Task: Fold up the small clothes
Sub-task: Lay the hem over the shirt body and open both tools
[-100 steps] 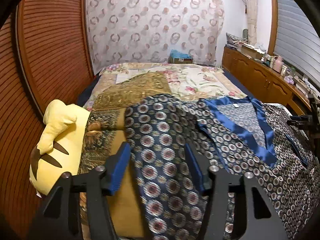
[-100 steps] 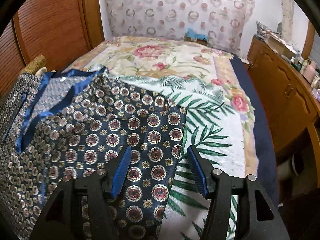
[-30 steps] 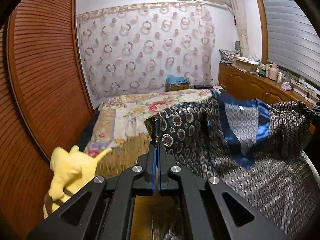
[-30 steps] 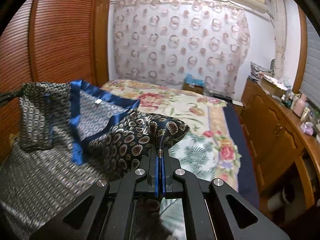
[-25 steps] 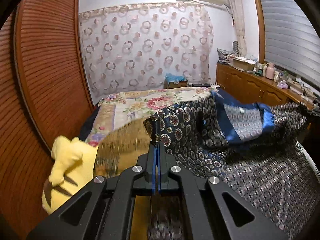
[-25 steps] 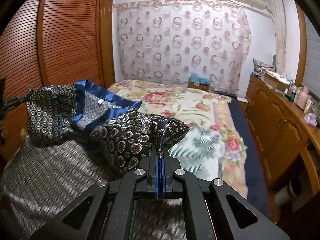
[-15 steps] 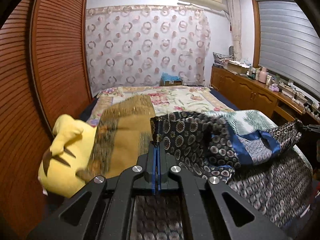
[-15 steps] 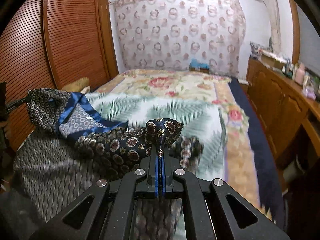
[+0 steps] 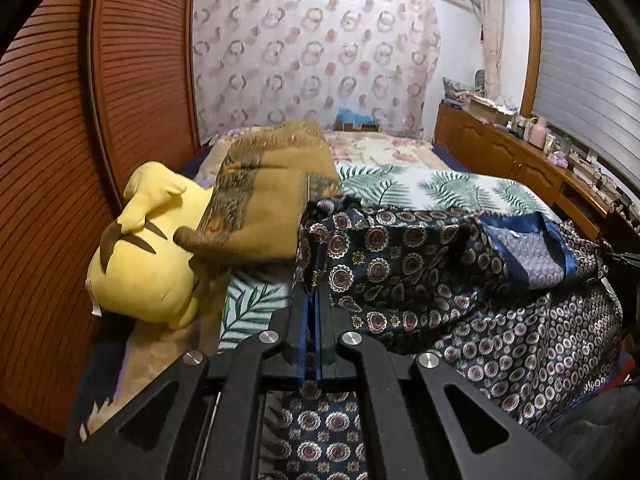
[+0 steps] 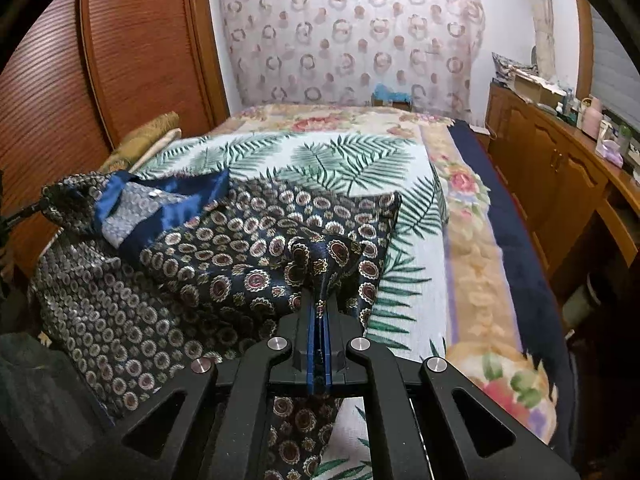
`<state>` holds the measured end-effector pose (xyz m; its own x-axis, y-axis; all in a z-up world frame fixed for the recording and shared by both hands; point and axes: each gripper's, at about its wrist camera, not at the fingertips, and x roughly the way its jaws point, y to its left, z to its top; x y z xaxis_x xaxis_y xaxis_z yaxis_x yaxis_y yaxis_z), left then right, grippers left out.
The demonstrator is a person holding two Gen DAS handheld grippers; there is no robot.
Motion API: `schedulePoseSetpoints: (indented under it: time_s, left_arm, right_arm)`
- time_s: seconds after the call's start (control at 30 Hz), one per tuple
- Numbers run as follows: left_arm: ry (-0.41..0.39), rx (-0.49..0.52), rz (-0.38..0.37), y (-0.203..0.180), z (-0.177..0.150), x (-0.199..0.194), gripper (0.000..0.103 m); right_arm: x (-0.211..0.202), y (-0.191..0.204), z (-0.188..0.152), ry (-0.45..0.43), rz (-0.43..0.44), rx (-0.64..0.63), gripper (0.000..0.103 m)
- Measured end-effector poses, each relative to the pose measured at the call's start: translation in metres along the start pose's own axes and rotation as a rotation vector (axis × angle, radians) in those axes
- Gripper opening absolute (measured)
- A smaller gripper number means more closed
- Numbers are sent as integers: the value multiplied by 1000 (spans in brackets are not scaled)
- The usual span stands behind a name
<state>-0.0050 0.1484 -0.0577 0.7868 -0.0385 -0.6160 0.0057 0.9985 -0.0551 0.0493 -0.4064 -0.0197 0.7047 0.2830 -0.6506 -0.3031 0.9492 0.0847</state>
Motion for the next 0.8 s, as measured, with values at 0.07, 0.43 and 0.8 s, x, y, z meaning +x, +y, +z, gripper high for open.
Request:
schedulePoseSetpoints:
  time_s: [0.07,0.43,0.8]
  left_arm:
    - [9,9,0,2,-1,-1,10]
    - [-56,67,2,6,34,-7,66]
    - [-17,125,-39,-17,79,51,74]
  right_arm:
    - [3,2,7,4,-2,3,2]
    - [4,33,46,-59,-46,-54,31]
    - [39,41,67,-84,-56,-74,54]
